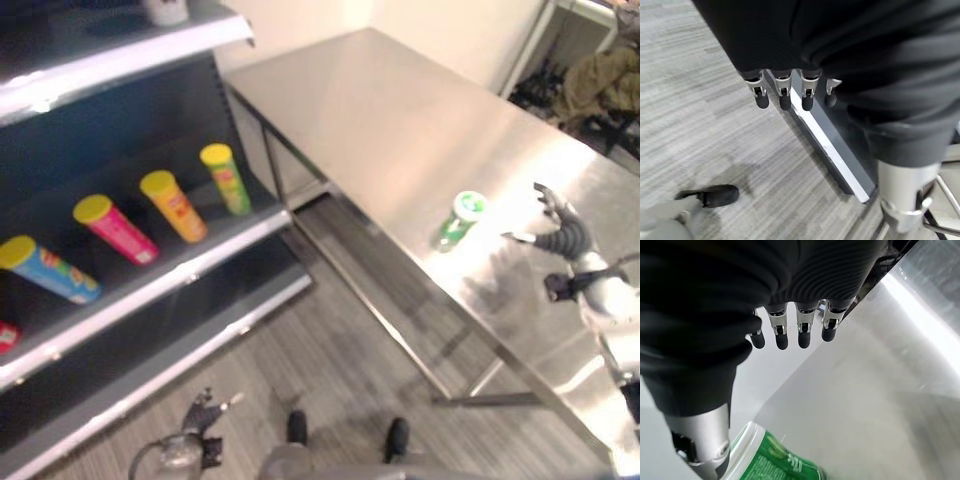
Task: Put the goods on the table back onto the shelves and tidy them up.
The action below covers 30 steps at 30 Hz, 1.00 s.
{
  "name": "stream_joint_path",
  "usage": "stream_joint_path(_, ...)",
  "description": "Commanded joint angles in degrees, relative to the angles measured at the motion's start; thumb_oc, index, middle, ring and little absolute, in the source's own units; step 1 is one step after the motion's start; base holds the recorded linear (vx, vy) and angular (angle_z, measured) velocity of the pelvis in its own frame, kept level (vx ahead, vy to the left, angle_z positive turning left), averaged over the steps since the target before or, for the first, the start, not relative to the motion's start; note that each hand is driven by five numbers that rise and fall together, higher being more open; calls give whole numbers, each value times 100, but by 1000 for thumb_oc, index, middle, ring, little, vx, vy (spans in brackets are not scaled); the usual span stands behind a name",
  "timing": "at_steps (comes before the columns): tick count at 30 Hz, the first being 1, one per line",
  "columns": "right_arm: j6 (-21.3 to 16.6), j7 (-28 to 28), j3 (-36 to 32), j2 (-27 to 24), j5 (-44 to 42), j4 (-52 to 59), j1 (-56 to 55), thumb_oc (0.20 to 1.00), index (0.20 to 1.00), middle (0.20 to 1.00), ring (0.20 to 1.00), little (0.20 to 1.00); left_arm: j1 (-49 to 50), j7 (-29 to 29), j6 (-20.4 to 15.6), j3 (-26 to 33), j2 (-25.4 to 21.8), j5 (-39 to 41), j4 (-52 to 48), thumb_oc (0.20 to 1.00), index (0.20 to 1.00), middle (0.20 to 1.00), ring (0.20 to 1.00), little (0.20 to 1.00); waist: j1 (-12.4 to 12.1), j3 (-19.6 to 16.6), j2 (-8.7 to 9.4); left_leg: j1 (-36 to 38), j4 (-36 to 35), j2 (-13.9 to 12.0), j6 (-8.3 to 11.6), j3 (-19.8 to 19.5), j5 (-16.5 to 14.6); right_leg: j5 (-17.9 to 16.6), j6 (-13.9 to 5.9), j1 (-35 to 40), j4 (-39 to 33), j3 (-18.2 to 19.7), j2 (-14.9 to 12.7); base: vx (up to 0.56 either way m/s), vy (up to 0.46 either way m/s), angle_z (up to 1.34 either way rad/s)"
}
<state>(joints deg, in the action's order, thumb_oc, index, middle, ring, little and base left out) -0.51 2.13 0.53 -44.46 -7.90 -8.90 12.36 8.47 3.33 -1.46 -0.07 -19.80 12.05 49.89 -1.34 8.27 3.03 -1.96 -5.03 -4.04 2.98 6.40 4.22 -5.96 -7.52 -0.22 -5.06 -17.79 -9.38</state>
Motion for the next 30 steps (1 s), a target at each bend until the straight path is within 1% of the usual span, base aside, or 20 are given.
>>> stream_joint_path(1,-303,-38,252,-159,-40,234,158,1000,1000,1000,1000,1000,-120,-7,-52,-111,-23,-354,587,1000,1000,1000,1000,1000,-38,-186,-161,319,77,-391,488,431,-341,414,-215,195,55,-208,2,44,-19,3)
stream_joint_path(5,-283,-17,513,-32,38,-46,371,1000,1000,1000,1000,1000,-35,39,-9,-56,93,-441,982,1000,1000,1000,1000,1000,-78,-256,-228,375,58,-412,509,463,-325,443,-190,271,25,-244,40,40,-22,4)
stream_joint_path(13,-240,70,772,74,108,-579,652,1000,1000,1000,1000,1000,15,61,-16,-46,178,-355,1000,1000,1000,1000,1000,1000,-169,-308,-262,410,33,-429,529,433,-301,485,-160,386,6,-348,60,19,-13,7)
stream_joint_path(20,-205,197,884,226,82,-990,903,1000,1000,1000,1000,1000,18,102,-16,-77,239,-247,1028,1000,1000,1000,1000,1000,-268,-312,-262,409,9,-419,546,353,-273,508,-144,458,6,-471,60,10,-4,5)
stream_joint_path(30,-175,283,1016,283,82,-1300,1174,1000,1000,1000,1000,1000,36,133,-9,-125,261,-172,1018,1000,1000,1000,1000,1000,-391,-315,-247,352,3,-422,574,249,-239,526,-127,489,7,-621,60,5,-6,7)
